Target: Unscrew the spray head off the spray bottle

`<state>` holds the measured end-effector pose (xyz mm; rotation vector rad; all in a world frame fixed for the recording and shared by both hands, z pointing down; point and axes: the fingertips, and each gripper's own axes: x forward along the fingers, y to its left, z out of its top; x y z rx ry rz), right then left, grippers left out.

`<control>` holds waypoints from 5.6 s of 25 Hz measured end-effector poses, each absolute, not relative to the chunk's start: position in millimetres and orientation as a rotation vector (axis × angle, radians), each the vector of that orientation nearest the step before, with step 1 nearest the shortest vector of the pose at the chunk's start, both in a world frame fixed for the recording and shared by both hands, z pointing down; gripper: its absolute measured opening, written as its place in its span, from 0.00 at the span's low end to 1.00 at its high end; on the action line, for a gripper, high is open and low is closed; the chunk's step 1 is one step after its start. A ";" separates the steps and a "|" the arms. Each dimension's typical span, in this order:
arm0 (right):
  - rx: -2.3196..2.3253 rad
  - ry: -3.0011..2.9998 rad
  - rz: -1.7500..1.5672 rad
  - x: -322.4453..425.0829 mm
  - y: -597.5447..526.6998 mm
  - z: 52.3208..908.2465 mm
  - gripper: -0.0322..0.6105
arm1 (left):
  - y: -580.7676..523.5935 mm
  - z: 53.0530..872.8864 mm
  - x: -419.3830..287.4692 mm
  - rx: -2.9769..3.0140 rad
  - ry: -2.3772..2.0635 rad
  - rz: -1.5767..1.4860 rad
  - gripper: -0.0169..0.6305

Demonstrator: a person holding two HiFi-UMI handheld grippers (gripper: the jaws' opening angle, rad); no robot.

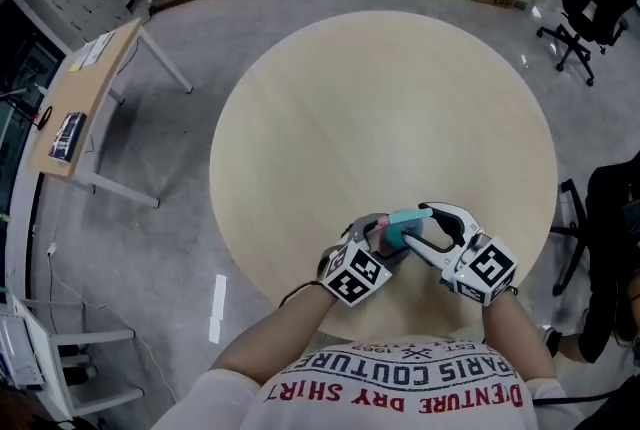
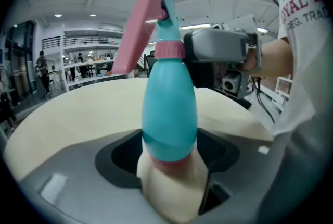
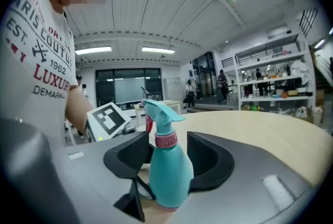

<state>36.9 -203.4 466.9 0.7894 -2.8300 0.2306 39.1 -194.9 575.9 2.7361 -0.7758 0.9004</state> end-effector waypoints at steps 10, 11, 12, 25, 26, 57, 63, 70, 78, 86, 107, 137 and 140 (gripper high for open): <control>1.018 -2.714 0.060 28.8 -209.4 470.8 0.27 | -195.5 577.5 44.9 2.543 -1.094 0.869 0.52; 1.021 -2.711 0.052 29.0 -209.4 471.4 0.27 | -195.4 577.8 45.0 2.543 -1.096 0.867 0.52; 1.016 -2.712 0.048 29.3 -209.5 472.0 0.27 | -195.6 578.2 45.2 2.547 -1.091 0.866 0.52; 0.378 -2.814 0.142 19.1 -183.7 469.6 0.26 | -176.4 577.0 37.9 2.876 -0.489 0.923 0.52; 0.370 -2.823 0.159 19.1 -184.5 469.3 0.26 | -176.9 576.9 38.0 2.881 -0.468 0.919 0.52; 0.989 -2.729 0.078 35.3 -195.1 471.1 0.28 | -179.1 577.3 53.8 2.541 -1.098 0.867 0.52; 0.642 -2.806 0.064 27.1 -184.0 470.1 0.27 | -170.1 578.3 52.4 2.760 -0.717 0.856 0.52; 0.168 -2.814 0.094 20.4 -172.0 472.8 0.27 | -166.0 578.8 43.8 2.973 -0.123 0.965 0.52; 0.205 -2.937 0.270 23.3 -180.5 450.0 0.27 | -167.9 578.1 42.1 2.965 -0.146 0.927 0.52; 0.402 -3.067 0.294 42.1 -187.6 397.2 0.27 | -170.8 581.4 37.8 2.918 -0.354 0.906 0.52; 0.939 -2.401 0.403 124.2 -243.2 524.9 0.27 | -179.6 580.1 20.2 2.810 -0.714 0.801 0.52; 1.308 -2.264 0.452 125.2 -250.8 513.0 0.05 | -179.5 545.0 -13.4 2.783 -0.761 0.683 0.45; 1.274 -2.390 0.429 104.7 -197.6 468.8 0.05 | -155.3 506.7 -33.8 2.739 -0.782 0.573 0.13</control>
